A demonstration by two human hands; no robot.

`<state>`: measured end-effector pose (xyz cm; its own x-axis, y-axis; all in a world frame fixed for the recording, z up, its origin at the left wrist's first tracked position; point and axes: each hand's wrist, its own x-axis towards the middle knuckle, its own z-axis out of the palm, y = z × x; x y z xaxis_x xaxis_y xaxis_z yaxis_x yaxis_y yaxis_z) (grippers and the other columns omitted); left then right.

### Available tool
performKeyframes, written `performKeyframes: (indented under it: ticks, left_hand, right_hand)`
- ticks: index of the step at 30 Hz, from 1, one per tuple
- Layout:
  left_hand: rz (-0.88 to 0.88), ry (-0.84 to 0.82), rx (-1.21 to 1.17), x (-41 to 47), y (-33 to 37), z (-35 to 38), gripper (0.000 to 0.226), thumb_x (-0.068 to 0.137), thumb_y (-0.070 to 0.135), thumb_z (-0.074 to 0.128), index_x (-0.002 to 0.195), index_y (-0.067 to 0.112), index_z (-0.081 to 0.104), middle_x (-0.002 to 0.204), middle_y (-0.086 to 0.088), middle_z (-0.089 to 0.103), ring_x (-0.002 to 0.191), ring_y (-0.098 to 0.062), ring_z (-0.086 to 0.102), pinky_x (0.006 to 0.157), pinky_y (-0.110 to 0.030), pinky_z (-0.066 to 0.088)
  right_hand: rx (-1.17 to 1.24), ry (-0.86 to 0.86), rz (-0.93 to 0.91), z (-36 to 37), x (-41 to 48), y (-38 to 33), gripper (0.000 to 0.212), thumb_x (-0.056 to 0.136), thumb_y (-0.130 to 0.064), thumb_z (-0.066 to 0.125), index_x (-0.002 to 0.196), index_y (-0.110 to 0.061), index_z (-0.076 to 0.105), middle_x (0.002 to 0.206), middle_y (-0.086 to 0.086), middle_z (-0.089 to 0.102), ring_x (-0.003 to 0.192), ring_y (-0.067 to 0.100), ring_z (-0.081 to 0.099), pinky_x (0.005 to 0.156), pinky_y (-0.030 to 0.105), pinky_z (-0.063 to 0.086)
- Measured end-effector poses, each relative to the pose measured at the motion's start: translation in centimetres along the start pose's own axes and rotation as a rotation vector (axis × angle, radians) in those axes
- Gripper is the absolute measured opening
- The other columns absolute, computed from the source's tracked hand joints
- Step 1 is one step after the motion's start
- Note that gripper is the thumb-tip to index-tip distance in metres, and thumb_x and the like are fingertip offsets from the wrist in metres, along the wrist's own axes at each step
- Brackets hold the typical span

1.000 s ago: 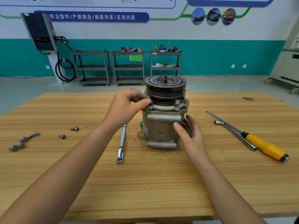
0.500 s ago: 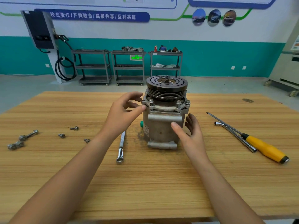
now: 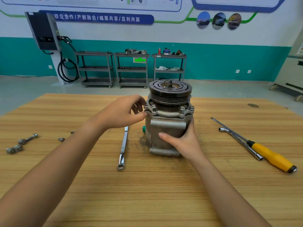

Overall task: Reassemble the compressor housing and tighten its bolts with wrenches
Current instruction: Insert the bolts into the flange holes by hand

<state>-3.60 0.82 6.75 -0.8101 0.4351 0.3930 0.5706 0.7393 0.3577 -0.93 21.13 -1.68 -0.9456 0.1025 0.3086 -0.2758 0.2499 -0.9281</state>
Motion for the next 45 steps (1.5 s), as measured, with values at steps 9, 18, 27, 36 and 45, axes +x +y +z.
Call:
performKeyframes:
  ticks: [9, 18, 27, 36, 45]
  left_hand:
    - [0.138, -0.324, 0.379, 3.8, 0.4, -2.0, 0.029, 0.087, 0.038, 0.058, 0.071, 0.014, 0.053, 0.060, 0.004, 0.050, 0.054, -0.013, 0.046, 0.048, -0.019, 0.032]
    - [0.120, -0.488, 0.427, 5.5, 0.4, -2.6, 0.030, 0.089, 0.042, 0.054, 0.078, 0.014, 0.058, 0.063, 0.007, 0.051, 0.055, -0.006, 0.046, 0.046, -0.014, 0.032]
    - [0.180, -0.465, 0.360, 5.3, 0.1, -2.6, 0.030, 0.089, 0.035, 0.057, 0.063, 0.024, 0.047, 0.058, 0.007, 0.047, 0.051, -0.005, 0.043, 0.048, -0.011, 0.034]
    - [0.229, -0.351, 0.279, 4.5, -0.6, -2.1, 0.036, 0.087, 0.028, 0.061, 0.057, 0.026, 0.042, 0.051, 0.009, 0.042, 0.046, -0.004, 0.039, 0.047, -0.012, 0.031]
    - [0.255, -0.312, 0.237, 4.2, -1.1, -1.8, 0.034, 0.086, 0.026, 0.062, 0.058, 0.019, 0.045, 0.049, 0.007, 0.041, 0.045, -0.007, 0.039, 0.045, -0.014, 0.026]
  right_hand:
    - [0.005, 0.027, -0.001, 0.5, 0.3, 0.3, 0.111, 0.042, -0.042, 0.088, 0.136, -0.026, 0.030, 0.129, -0.012, 0.050, 0.120, 0.007, 0.048, 0.105, 0.036, 0.042]
    - [-0.019, 0.081, -0.003, 1.0, 0.4, 0.2, 0.115, 0.033, -0.053, 0.083, 0.131, -0.028, 0.029, 0.129, -0.010, 0.049, 0.121, 0.010, 0.047, 0.102, 0.031, 0.041]
    - [-0.013, 0.107, -0.035, 1.1, 0.6, 0.3, 0.111, 0.038, -0.042, 0.089, 0.132, -0.023, 0.032, 0.128, -0.008, 0.050, 0.120, 0.010, 0.048, 0.104, 0.037, 0.042]
    - [0.013, 0.151, -0.057, 1.6, 0.6, 0.4, 0.106, 0.042, -0.034, 0.091, 0.131, -0.020, 0.033, 0.126, -0.006, 0.051, 0.118, 0.009, 0.049, 0.103, 0.033, 0.042]
    - [0.039, 0.153, -0.065, 1.7, 0.5, 0.5, 0.103, 0.040, -0.040, 0.088, 0.126, -0.025, 0.034, 0.124, -0.008, 0.051, 0.116, 0.006, 0.049, 0.100, 0.026, 0.042]
